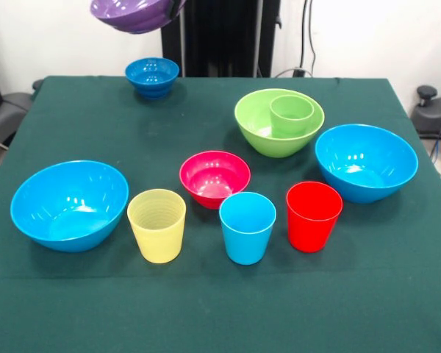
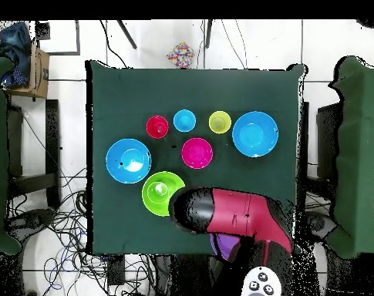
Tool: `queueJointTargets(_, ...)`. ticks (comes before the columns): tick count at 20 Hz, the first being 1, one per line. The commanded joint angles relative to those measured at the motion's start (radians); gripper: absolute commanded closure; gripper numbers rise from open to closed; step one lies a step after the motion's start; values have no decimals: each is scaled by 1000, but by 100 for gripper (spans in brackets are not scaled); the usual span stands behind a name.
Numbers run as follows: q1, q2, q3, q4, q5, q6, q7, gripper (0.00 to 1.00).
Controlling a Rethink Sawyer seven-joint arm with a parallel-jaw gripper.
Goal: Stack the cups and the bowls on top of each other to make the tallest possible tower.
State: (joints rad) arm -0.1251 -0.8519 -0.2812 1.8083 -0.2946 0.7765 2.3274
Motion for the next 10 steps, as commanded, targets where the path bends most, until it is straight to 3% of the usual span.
queueJointTargets(1, -28, 44, 102, 38, -107, -69, -132, 100)
queueJointTargets(10, -72, 40, 143, 52, -121, -61, -152, 100)
